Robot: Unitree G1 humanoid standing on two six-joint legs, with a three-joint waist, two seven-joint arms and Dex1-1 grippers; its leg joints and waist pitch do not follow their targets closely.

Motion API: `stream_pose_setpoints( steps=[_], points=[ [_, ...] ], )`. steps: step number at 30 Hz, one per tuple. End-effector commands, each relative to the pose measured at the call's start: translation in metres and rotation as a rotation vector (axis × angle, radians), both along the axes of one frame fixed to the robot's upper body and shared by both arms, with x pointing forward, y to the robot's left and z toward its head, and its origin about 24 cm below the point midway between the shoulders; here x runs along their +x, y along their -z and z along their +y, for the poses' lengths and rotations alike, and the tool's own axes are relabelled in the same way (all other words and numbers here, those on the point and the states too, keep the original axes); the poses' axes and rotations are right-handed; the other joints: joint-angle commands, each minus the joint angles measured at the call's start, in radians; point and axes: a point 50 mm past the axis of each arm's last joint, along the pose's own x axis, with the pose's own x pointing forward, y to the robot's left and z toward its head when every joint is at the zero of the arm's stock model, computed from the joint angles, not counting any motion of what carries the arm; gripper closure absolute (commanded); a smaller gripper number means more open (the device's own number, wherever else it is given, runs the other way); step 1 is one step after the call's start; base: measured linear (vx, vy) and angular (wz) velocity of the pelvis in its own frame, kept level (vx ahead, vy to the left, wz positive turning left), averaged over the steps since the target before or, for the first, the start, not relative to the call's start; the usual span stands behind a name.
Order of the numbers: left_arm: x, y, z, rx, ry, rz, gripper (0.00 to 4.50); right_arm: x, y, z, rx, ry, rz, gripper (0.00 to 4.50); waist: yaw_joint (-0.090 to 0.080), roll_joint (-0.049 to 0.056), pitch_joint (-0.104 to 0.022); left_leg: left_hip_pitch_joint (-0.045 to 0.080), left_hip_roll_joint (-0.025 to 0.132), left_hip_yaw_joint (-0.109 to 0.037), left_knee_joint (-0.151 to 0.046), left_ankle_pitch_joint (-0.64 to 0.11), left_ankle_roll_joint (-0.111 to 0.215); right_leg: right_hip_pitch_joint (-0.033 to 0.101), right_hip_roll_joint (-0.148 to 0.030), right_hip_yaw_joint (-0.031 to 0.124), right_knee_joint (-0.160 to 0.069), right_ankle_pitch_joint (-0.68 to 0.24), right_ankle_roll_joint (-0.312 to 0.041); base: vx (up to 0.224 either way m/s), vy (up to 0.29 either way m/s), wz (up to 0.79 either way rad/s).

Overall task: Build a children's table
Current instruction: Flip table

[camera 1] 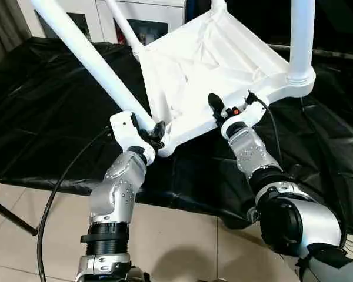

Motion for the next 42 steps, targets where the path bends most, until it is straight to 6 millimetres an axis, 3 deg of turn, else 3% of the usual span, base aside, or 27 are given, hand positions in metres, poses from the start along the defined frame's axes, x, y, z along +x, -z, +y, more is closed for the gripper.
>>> stream_pose_setpoints(
  steps=[1,7,15,16,20,21,23,29,36,42],
  points=[
    [-0.004,-0.001,-0.017,-0.096,0.076,0.015,2.34,0.004,-0.010,0.002,0.005,0.001,-0.021,1.16,0.002,-0.017,-0.084,0.017,0.057,-0.016,-0.066,-0.066,0.092,0.061,-0.094,0.051,-0.066,-0.068,-0.213,0.000,0.000,0.00],
    [-0.002,-0.001,-0.015,-0.086,0.073,0.020,2.34,0.005,-0.013,-0.001,0.043,0.003,-0.038,1.65,0.003,-0.016,-0.086,0.017,0.057,-0.016,-0.064,-0.056,0.099,0.062,-0.094,0.051,-0.064,-0.049,-0.218,0.000,0.000,0.00],
    [0.000,0.000,-0.011,-0.060,0.060,0.030,2.34,0.006,-0.016,-0.002,0.043,0.011,-0.058,1.89,0.004,-0.010,-0.087,0.018,0.057,-0.017,-0.063,-0.057,0.100,0.061,-0.094,0.050,-0.063,-0.039,-0.227,0.000,0.000,0.00],
    [0.000,0.000,-0.010,-0.053,0.056,0.034,1.78,0.006,-0.016,-0.002,0.041,0.013,-0.061,1.92,0.003,-0.011,-0.087,0.017,0.057,-0.017,-0.063,-0.058,0.100,0.062,-0.094,0.050,-0.063,-0.040,-0.228,0.000,0.000,0.00],
    [0.001,-0.001,-0.008,-0.093,0.070,0.024,1.57,0.007,-0.019,-0.004,-0.005,0.010,-0.083,1.95,0.007,-0.004,-0.091,0.020,0.055,-0.016,-0.060,-0.051,0.093,0.060,-0.093,0.050,-0.059,-0.017,-0.243,0.000,0.000,0.00],
    [0.001,-0.001,-0.008,-0.094,0.070,0.024,1.33,0.007,-0.019,-0.004,-0.006,0.011,-0.083,1.99,0.007,-0.005,-0.093,0.017,0.055,-0.016,-0.058,-0.039,0.096,0.061,-0.092,0.050,-0.056,0.003,-0.245,0.000,0.000,0.00],
    [0.004,-0.003,-0.001,-0.086,0.046,0.003,1.27,0.008,-0.022,-0.011,-0.024,0.041,-0.098,2.00,0.007,-0.005,-0.091,0.016,0.055,-0.016,-0.056,-0.033,0.118,0.058,-0.090,0.049,-0.056,0.023,-0.248,0.000,0.000,0.00],
    [0.004,-0.014,0.017,-0.105,0.025,-0.083,0.91,0.010,-0.028,-0.032,-0.064,0.111,-0.121,2.01,0.010,-0.004,-0.090,0.019,0.058,-0.016,-0.059,-0.059,0.099,0.058,-0.091,0.049,-0.058,-0.011,-0.244,0.000,0.000,0.00],
    [-0.006,-0.024,0.050,-0.179,-0.054,-0.177,0.91,0.012,-0.042,-0.060,-0.101,0.199,-0.159,2.02,0.014,-0.006,-0.090,0.017,0.057,-0.015,-0.057,-0.061,0.088,0.059,-0.090,0.050,-0.053,-0.001,-0.247,0.000,0.000,0.00],
    [-0.021,-0.024,0.063,-0.186,-0.025,-0.213,0.91,0.011,-0.051,-0.078,-0.189,0.245,-0.195,2.02,0.014,-0.009,-0.089,0.016,0.056,-0.014,-0.056,-0.061,0.094,0.058,-0.088,0.050,-0.053,-0.015,-0.237,0.000,0.000,0.00]
  ],
)
